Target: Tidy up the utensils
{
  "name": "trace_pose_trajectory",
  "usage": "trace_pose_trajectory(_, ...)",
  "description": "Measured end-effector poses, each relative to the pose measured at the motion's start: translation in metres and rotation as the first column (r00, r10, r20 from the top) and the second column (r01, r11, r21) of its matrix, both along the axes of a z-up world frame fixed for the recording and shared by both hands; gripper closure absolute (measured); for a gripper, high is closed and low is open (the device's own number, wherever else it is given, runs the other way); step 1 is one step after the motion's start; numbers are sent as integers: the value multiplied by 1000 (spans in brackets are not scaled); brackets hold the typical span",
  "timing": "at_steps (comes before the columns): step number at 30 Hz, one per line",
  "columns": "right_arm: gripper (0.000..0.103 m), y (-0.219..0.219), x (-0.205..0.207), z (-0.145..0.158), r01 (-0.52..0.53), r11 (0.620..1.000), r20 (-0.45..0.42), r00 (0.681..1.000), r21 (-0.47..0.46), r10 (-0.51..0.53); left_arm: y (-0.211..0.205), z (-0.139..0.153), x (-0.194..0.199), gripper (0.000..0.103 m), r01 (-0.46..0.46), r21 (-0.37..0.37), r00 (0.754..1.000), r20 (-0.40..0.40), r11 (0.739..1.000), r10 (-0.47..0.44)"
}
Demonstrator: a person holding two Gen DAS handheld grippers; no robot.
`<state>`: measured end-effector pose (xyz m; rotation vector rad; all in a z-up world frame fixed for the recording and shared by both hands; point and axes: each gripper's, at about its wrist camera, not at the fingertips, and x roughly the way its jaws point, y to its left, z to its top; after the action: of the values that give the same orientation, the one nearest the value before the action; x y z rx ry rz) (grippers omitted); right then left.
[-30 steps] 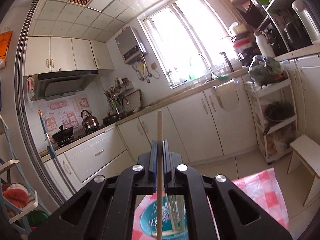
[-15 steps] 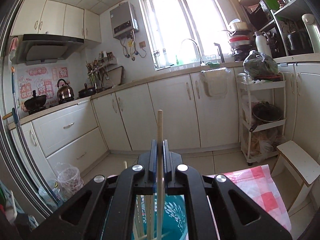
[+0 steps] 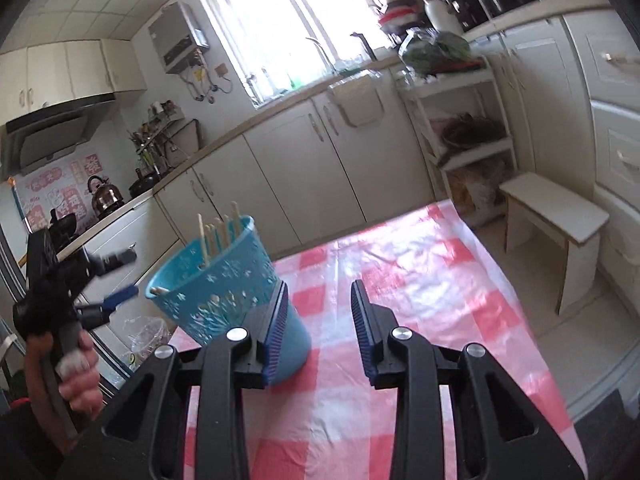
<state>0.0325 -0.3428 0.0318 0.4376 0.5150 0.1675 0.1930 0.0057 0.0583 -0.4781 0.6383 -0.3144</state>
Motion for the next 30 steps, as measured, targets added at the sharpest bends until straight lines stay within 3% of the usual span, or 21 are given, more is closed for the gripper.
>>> trace_pose_trajectory(3,70,-7,7,-6,9,999,-33,999,44,-7,-19,15,32,32,38,2,999,-16,999,-38)
trace_pose_trajectory(8,70,-4,7,-6,-15,999,-25,1000,44,16,-46,15,66,33,93,43,992,-90,995,-89)
trace_pose_trajectory(19,70,-8,9,-10,-33,996,-48,998,88,38,-64,0,79,97,156,44,976,-161,987,-147)
trace_pose_trajectory(30,68,-6,10,-11,-37,996,-58,997,86,42,-65,9,77,99,179,42,976,-136,983,-172)
